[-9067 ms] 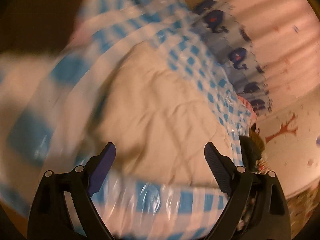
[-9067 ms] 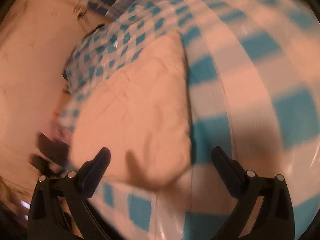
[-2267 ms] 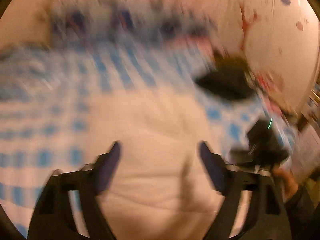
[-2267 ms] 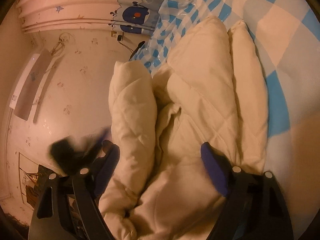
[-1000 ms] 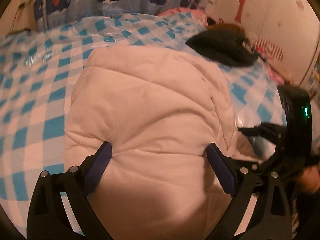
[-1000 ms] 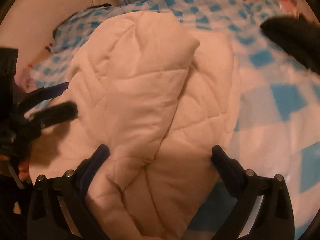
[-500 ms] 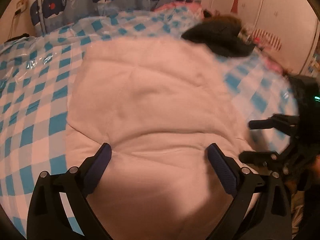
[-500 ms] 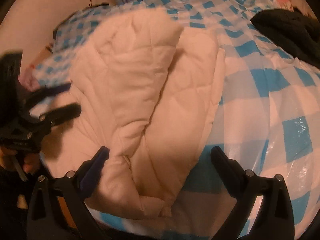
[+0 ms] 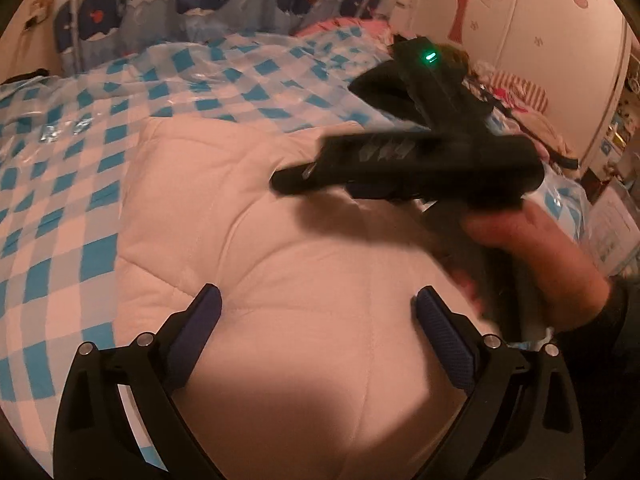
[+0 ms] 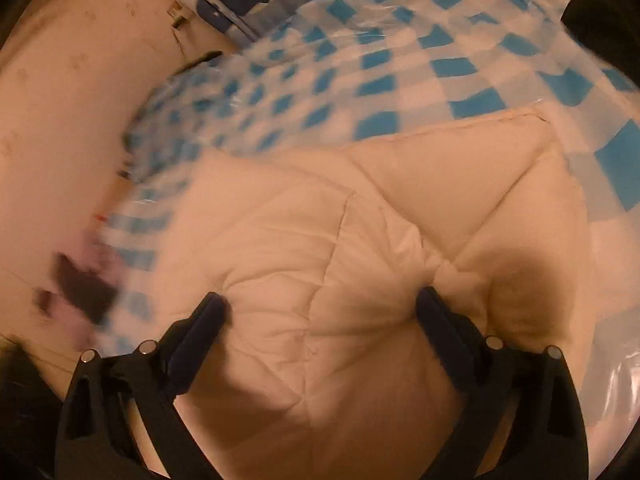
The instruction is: Fold large clothes
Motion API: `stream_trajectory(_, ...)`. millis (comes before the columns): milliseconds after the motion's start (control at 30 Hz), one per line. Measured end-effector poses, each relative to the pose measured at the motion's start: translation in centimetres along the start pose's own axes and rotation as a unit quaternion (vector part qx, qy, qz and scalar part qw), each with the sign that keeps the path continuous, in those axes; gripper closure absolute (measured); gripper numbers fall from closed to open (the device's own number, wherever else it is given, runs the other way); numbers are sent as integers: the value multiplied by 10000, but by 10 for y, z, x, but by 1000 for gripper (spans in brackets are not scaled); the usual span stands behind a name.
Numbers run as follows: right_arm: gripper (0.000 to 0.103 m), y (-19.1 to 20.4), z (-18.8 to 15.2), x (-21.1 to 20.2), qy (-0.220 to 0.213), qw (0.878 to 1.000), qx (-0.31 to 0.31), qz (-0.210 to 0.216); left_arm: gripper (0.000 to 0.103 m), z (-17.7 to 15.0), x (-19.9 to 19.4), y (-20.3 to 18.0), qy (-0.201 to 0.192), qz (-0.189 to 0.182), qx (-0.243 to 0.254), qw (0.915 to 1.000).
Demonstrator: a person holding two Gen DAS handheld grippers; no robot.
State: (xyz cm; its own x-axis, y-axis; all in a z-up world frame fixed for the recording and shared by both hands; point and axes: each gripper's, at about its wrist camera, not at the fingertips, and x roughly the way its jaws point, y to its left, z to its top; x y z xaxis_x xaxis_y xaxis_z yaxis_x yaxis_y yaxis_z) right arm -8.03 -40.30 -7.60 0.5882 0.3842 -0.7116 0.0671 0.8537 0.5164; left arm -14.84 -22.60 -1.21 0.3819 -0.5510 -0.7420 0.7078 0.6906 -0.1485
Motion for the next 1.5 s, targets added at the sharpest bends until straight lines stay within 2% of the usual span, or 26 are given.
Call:
stream_trajectory(33,11,3,-3,-2,-14,10000,-41,-61,10,3,-4,1,47,-107,-38,9999)
stream_trajectory(100,11,-4,-1,-9,41,10000,-29,29,10,10,-28,16,-202,-695,-498,9961)
stream_trajectory(167,12,-11,-2,-26,35,9995,151,277,10,16,-51,38,-598,-645,-889,9921)
stream_trajectory(233,12,-6,-12,-59,-211,9990,171,366,10,17,-53,55,-602,-689,-1070,9900)
stream_trajectory(267,11,2,-18,-70,-297,9992,61,252,10,17,-45,64,-483,-703,-1172,9894)
stream_trajectory(300,11,10,-27,-77,-312,9992,-173,-164,10,12,-28,72,-254,-752,-1274,9887)
stream_trajectory(333,11,16,-37,-69,-111,9966,-456,-673,10,9,-15,73,-129,-788,-1276,9886)
stream_trajectory(400,7,7,-53,-46,89,9950,-580,-810,8,-2,10,59,-26,-335,-845,9959)
stream_trajectory(467,7,-6,-58,-35,48,9965,-493,-667,8,-4,15,46,20,0,-632,9980)
stream_trajectory(500,7,-10,-56,-36,100,9974,-399,-589,8,-1,14,45,69,30,-602,9982)
stream_trajectory(567,7,-8,-51,-43,167,9978,-351,-543,8,4,5,50,99,-101,-664,9977)
stream_trajectory(633,7,-12,-50,-62,193,9995,-62,-225,8,5,-17,56,-79,-176,-787,9967)
stream_trajectory(700,7,-13,-59,-87,-33,9998,173,118,8,3,-44,67,-374,-202,-951,9946)
stream_trajectory(800,7,-26,-72,-120,-264,9967,574,518,8,-3,-59,93,-423,-199,-1252,9910)
stream_trajectory(867,7,-37,-76,-123,-235,9924,894,814,8,-9,-54,112,-301,-260,-1596,9864)
stream_trajectory(933,7,-47,-78,-118,-151,9854,1262,1137,8,-18,-48,132,-256,-457,-2072,9769)
stream_trajectory(1067,7,-47,-77,-95,126,9863,1337,960,8,-35,-32,162,-263,-792,-2848,9549)
stream_trajectory(1100,7,-47,-78,-92,150,9867,1334,918,8,-40,-25,169,-222,-928,-3075,9467)
stream_trajectory(1167,7,-48,-78,-90,153,9846,1421,1003,8,-44,-8,175,-64,-1243,-3296,9359)
stream_trajectory(1233,7,-47,-77,-87,218,9859,1372,934,8,-42,7,170,55,-1520,-3331,9305)
stream_trajectory(1267,7,-47,-78,-88,217,9871,1333,858,8,-39,14,165,102,-1655,-3284,9299)
stream_trajectory(1333,7,-46,-79,-91,150,9905,1244,566,8,-34,23,156,118,-1557,-3175,9353)
stream_trajectory(1433,7,-46,-87,-79,208,9907,1251,497,8,-30,32,155,175,-1606,-3193,9338)
stream_trajectory(1467,6,-46,-88,-74,192,9901,1283,533,8,-27,31,151,179,-1587,-3112,9368)
stream_trajectory(1500,6,-45,-90,-73,164,9901,1275,556,8,-23,26,142,157,-1464,-2836,9476)
